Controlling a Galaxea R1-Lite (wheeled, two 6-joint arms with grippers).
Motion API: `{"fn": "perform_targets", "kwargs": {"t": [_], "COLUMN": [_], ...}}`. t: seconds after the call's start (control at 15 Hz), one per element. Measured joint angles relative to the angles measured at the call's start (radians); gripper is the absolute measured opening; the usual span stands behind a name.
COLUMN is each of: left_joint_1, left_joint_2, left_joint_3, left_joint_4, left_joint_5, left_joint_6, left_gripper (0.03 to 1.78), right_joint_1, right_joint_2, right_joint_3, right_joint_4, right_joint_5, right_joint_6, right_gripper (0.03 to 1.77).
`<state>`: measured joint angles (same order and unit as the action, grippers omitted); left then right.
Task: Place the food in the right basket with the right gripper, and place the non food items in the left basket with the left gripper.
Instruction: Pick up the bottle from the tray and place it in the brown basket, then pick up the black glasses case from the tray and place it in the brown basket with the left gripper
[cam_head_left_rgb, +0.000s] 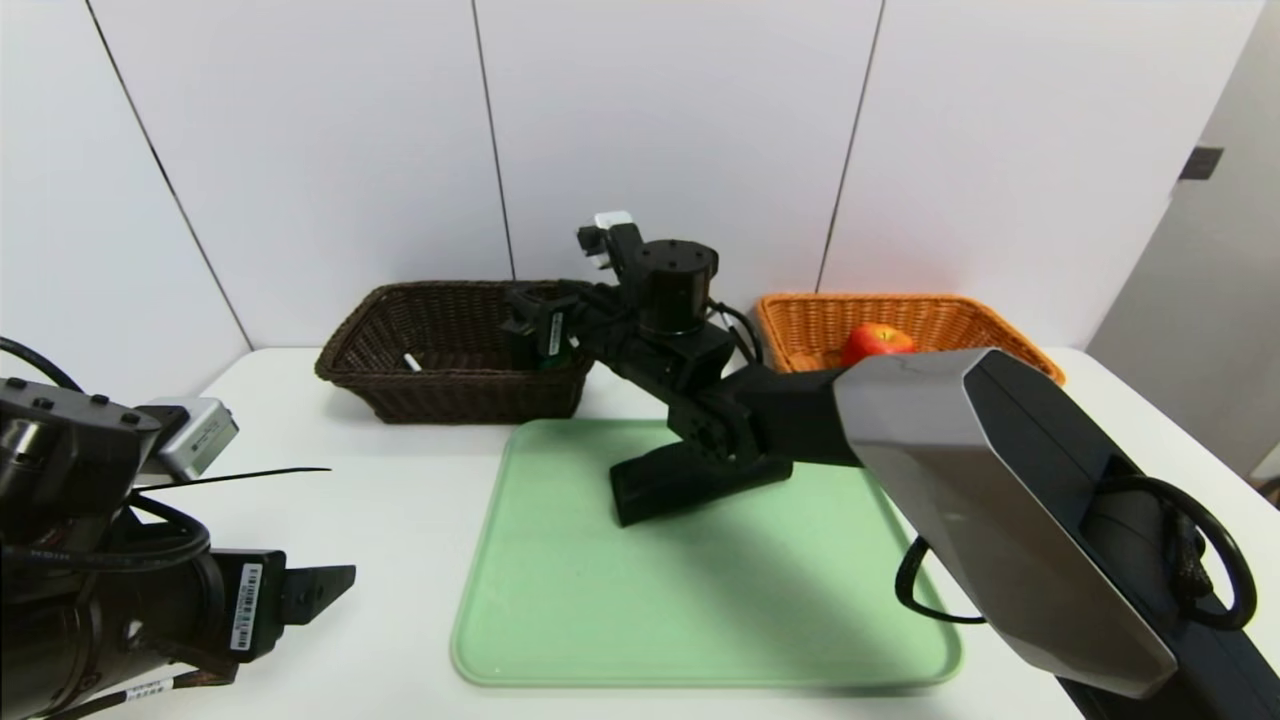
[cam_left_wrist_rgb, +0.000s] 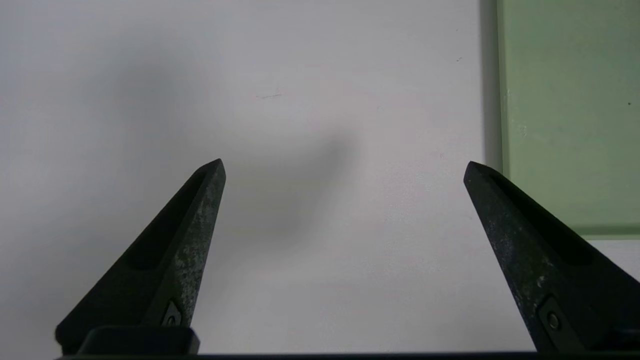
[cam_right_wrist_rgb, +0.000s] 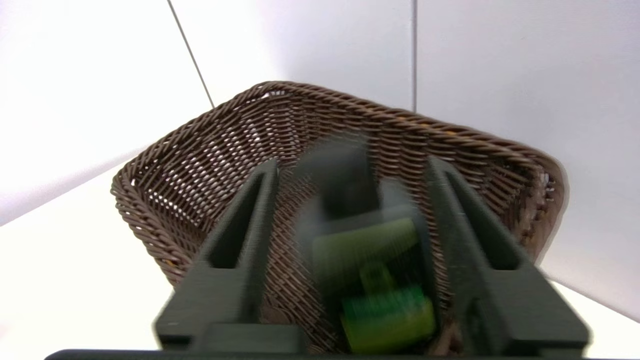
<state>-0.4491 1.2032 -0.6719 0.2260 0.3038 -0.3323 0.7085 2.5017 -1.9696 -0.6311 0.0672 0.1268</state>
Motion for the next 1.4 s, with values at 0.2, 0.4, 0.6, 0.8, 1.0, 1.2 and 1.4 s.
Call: {"fn": "perform_targets", "kwargs": {"t": [0.2, 0.4, 0.6, 0.8, 1.0, 1.2, 1.4], "left_joint_1": [0.000, -0.001, -0.001, 0.000, 0.000, -0.001, -0.044], "left_joint_2": [-0.002, -0.001, 0.000, 0.004, 0.012, 0.018, 0.046], "left_joint_3": [0.000, -0.006, -0.025, -0.056, -0.090, -0.181, -0.292], "left_joint_4": [0.000, -0.001, -0.003, -0.003, -0.004, 0.000, -0.005], "left_joint_5": [0.001, 0.000, 0.010, 0.063, 0.072, 0.029, -0.072], "left_joint_6": [-0.001, -0.001, 0.000, 0.026, 0.061, 0.071, 0.090], "left_gripper": [1.69, 1.69, 1.69, 1.69, 1.69, 1.69, 1.69], "right_joint_1": [0.000, 0.000, -0.001, -0.003, -0.037, -0.077, -0.136], "right_joint_2": [0.002, -0.004, -0.045, -0.111, -0.174, -0.267, -0.375], "right_joint_3": [0.000, 0.000, 0.001, 0.003, 0.004, 0.008, 0.018], "right_joint_4": [-0.001, -0.007, 0.004, 0.056, 0.044, 0.082, 0.200], "right_joint_5": [0.000, 0.000, -0.019, -0.155, -0.194, -0.143, -0.126], "right_joint_6": [0.000, 0.011, 0.001, -0.116, -0.228, -0.223, -0.217], "right_gripper": [1.28, 1.41, 1.51, 1.57, 1.62, 1.65, 1.67]}}
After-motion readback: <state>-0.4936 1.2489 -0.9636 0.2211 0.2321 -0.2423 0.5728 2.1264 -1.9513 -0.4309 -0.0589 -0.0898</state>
